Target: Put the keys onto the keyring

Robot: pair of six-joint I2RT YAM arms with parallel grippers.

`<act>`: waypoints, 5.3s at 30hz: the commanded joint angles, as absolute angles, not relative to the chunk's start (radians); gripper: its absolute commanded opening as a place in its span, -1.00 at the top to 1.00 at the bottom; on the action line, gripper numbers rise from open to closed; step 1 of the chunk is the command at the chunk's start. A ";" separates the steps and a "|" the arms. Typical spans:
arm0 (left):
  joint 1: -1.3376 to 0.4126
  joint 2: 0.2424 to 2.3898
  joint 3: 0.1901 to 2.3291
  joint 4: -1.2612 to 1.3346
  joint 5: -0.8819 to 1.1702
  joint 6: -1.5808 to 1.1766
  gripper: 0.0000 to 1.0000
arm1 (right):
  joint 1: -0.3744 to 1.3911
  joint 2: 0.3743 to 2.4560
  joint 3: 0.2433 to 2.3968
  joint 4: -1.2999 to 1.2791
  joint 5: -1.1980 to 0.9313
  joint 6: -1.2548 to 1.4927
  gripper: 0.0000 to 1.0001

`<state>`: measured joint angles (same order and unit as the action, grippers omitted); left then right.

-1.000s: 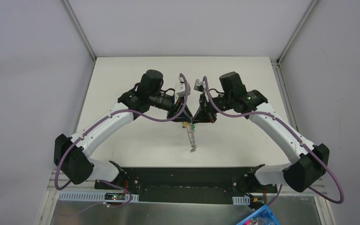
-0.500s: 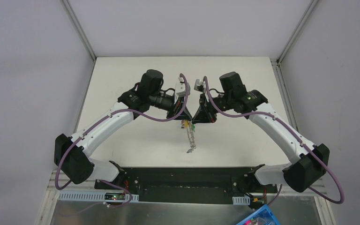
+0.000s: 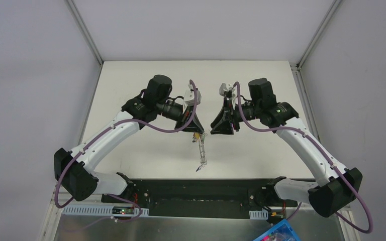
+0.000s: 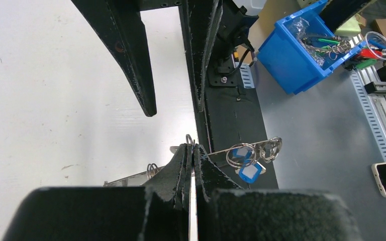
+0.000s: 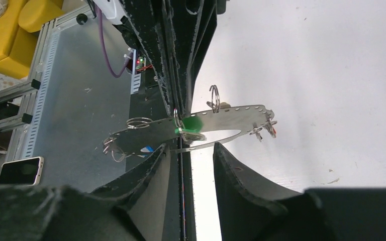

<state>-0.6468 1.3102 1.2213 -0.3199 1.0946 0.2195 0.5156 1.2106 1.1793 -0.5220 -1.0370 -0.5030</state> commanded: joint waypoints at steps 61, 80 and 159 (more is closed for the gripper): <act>-0.630 1.269 1.120 0.075 1.209 -0.083 1.00 | 0.520 1.177 1.152 -0.411 -1.104 -0.480 0.57; -0.629 1.297 1.096 0.241 1.136 -0.266 1.00 | 0.529 1.188 1.140 -0.357 -1.094 -0.442 0.43; -0.665 1.326 1.240 -0.263 1.047 0.204 1.00 | 0.597 1.282 1.247 -0.545 -0.953 -0.521 0.76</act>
<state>-0.6613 1.3437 1.2064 -0.3050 0.9630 0.2253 0.6071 1.3235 1.2366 -0.5972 -0.9024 -0.5251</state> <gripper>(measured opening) 0.010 0.063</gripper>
